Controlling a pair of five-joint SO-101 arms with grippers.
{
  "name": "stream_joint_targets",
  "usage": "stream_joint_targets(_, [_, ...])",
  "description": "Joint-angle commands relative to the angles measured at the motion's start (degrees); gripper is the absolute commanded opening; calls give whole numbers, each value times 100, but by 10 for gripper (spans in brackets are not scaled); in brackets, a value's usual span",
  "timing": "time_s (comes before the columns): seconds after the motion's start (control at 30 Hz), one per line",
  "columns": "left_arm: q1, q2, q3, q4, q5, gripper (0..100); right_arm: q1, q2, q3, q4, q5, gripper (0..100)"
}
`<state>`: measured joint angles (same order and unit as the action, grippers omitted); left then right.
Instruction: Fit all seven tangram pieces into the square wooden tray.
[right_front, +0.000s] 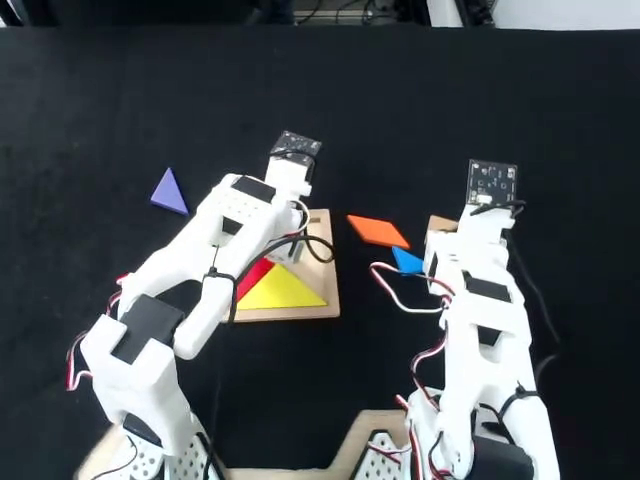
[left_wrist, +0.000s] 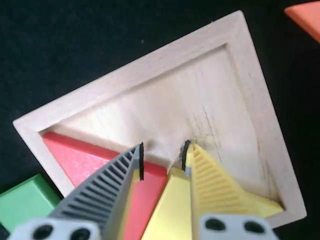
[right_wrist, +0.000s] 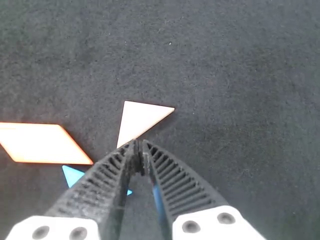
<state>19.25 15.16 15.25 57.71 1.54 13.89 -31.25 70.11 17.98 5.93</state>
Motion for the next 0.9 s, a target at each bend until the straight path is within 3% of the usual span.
stream_joint_targets(0.0, [40, -105, -418, 35, -9, 159, -62, -119, -48, -114, 44, 11])
stream_joint_targets(0.3, [523, -97, -330, 642, -35, 159, -62, -119, -48, -114, 44, 11])
stream_joint_targets(0.67, [558, -114, -22, 932, -519, 159, -62, -127, -48, -114, 44, 11])
stream_joint_targets(0.87, [514, -835, -13, 914, -519, 159, -62, -119, -48, -114, 44, 11])
